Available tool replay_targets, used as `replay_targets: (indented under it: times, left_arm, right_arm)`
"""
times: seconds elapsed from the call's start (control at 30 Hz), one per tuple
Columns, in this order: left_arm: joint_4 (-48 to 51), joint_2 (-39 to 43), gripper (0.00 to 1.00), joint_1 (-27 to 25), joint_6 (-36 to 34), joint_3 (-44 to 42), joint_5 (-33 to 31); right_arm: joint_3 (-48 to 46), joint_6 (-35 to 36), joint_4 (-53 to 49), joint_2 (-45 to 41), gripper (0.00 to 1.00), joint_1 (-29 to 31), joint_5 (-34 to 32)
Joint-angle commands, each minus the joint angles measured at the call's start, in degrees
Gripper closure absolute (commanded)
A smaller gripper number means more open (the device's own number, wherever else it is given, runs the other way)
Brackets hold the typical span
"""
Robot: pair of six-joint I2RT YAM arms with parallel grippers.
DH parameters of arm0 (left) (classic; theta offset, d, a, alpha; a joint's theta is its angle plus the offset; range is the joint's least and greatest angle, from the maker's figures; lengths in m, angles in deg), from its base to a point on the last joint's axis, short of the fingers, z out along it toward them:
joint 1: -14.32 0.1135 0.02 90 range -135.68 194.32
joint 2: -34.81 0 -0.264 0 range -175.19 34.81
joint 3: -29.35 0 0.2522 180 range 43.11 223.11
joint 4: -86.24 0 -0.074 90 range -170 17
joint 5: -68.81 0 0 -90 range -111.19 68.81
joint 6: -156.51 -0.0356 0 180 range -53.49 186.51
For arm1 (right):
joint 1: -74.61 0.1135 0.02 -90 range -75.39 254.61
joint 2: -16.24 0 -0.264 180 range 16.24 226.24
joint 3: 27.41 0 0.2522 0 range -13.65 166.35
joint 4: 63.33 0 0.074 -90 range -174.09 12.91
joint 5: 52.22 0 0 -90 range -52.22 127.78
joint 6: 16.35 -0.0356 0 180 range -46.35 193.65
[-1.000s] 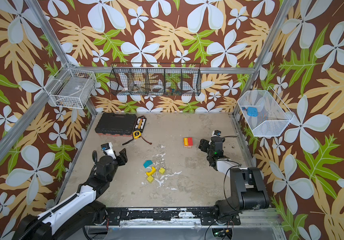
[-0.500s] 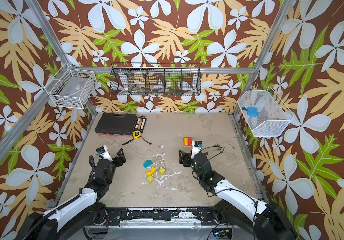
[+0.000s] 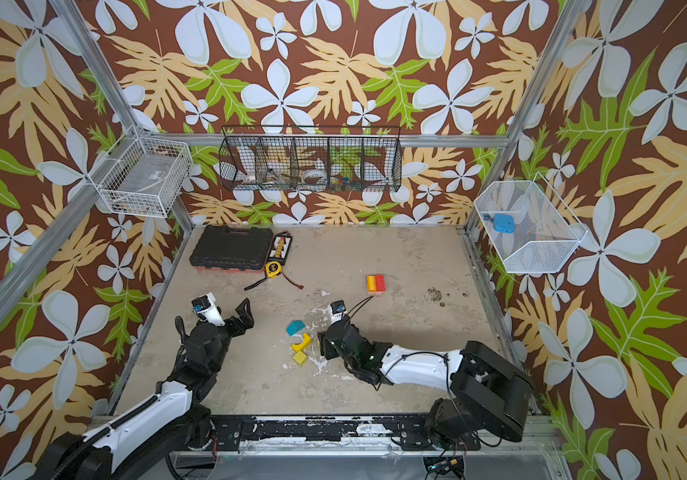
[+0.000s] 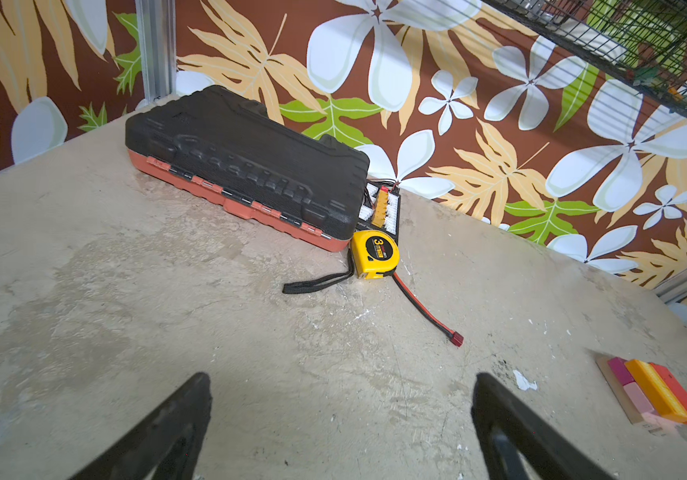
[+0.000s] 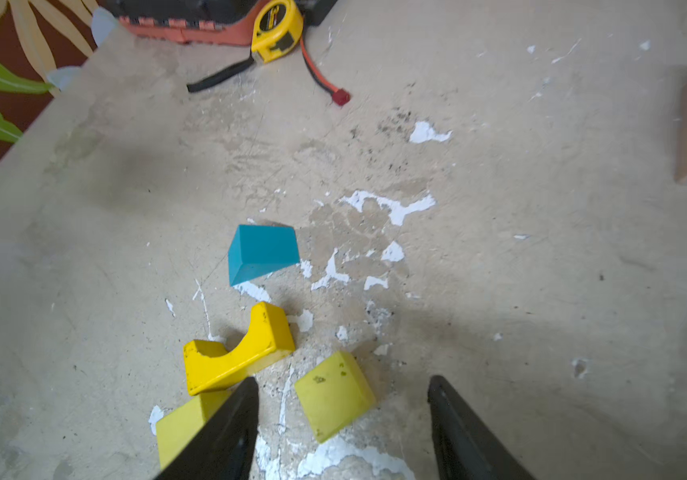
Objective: Build the wood block tower
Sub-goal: 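Lower the right gripper onto the small yellow cube and close on it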
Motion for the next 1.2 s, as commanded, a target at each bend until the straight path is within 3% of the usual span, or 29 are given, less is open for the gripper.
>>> replay_targets:
  times: [0.0,0.33,1.17]
  left_arm:
    - [-1.65,-0.18,0.02,0.11,-0.72,0.47,0.61]
    - [-1.83,-0.38,0.02,0.07,-0.90,0.50,1.25]
    - [-2.33,1.17,0.04,0.11,-1.07,-0.41,2.02]
  right_arm:
    - [1.17,0.05,-1.29,2.39,0.34,1.00,-1.77]
    - [3.64,-0.81,-5.81,5.49,0.31,4.32,-8.23]
    - [8.47,-1.70,-9.55,11.37,0.33,4.48,-11.86]
